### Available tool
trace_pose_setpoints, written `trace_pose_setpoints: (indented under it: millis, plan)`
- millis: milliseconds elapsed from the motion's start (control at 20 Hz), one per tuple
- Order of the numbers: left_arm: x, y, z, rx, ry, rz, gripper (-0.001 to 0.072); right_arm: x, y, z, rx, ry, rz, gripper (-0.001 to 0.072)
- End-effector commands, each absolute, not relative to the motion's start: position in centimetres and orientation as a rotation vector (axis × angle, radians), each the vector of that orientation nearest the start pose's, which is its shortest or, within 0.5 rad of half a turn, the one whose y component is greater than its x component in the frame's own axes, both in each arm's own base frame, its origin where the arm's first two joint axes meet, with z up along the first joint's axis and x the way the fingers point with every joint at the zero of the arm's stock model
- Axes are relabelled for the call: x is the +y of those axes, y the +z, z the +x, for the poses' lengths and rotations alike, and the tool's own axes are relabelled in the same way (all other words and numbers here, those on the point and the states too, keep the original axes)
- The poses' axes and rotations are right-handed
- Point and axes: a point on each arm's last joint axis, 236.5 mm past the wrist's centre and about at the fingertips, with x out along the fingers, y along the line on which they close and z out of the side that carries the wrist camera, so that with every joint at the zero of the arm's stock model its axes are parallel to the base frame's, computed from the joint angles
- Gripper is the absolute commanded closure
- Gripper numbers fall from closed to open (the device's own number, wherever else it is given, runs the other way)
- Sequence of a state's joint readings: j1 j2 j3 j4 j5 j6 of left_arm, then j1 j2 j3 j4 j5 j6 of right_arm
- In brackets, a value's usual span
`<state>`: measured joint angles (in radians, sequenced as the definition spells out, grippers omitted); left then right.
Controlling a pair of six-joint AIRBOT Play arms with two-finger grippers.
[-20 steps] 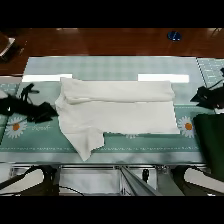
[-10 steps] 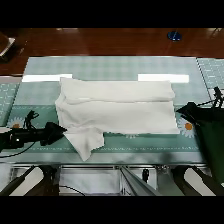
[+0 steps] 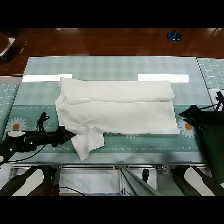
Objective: Fold the shirts.
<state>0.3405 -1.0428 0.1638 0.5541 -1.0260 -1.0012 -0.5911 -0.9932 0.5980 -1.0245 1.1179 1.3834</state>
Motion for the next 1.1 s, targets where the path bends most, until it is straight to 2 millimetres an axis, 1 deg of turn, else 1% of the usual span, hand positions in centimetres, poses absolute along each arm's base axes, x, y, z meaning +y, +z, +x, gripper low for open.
trace_pose_setpoints:
  millis: [0,50,100,200,250,300,400,600,650,700,750,800,850,950,1000,1050]
  plan:
    - [-12.1,-11.2,19.8,1.354,-0.303,-1.019,0.0676,-7.9,-7.6,20.3,1.435,-0.321,0.743,0.0296]
    - [-12.1,-11.2,19.8,1.355,-0.304,-1.019,0.0676,-7.3,-8.0,19.7,1.462,-0.326,0.769,0.0296]
    - [-12.1,-11.2,19.8,1.355,-0.303,-1.019,0.0676,-6.0,-8.1,19.8,1.469,-0.292,0.82,0.0296]
    - [-12.2,-11.2,19.8,1.356,-0.306,-1.02,0.0676,-3.7,-7.8,21.3,1.434,-0.185,0.913,0.0296]
    - [-12.2,-11.2,19.8,1.356,-0.306,-1.02,0.0676,-3.1,-7.7,21.9,1.42,-0.147,0.936,0.0296]
    - [-12.2,-11.2,19.8,1.356,-0.306,-1.02,0.0676,-2.9,-8.1,21.8,1.435,-0.128,0.935,0.0296]
    - [-12.2,-11.2,19.8,1.356,-0.306,-1.019,0.0676,-2.4,-9.5,20.9,1.515,-0.119,0.965,0.0296]
    - [-12.2,-11.2,19.8,1.356,-0.306,-1.019,0.0676,-1.4,-11.1,20.9,1.571,-0.085,1.045,0.0296]
    - [-12.1,-11.2,19.8,1.353,-0.304,-1.016,0.0676,-1.3,-11.3,21.3,1.56,-0.081,1.062,0.0296]
    - [-12.0,-11.3,20.0,1.348,-0.296,-1.012,0.0676,-1.1,-11.4,22.1,1.53,-0.074,1.087,0.0296]
    - [-11.9,-11.4,20.1,1.345,-0.291,-1.013,0.0676,-1.0,-11.2,23.2,1.487,-0.059,1.116,0.0297]
    - [-11.9,-11.2,20.3,1.337,-0.29,-1.022,0.0676,-0.9,-11.0,24.2,1.445,-0.052,1.145,0.0315]
    - [-11.9,-11.0,20.7,1.323,-0.294,-1.029,0.0676,-0.6,-10.6,25.0,1.417,-0.033,1.156,0.0374]
    - [-11.5,-10.2,22.0,1.288,-0.304,-1.016,0.0676,0.1,-10.2,25.9,1.412,0.025,1.082,0.0556]
    - [-11.3,-9.6,22.9,1.268,-0.313,-1.004,0.0676,0.9,-9.9,26.4,1.412,0.086,1.01,0.0688]
    - [-11.1,-8.8,23.7,1.249,-0.328,-0.993,0.0676,1.6,-9.6,26.9,1.416,0.128,0.959,0.0689]
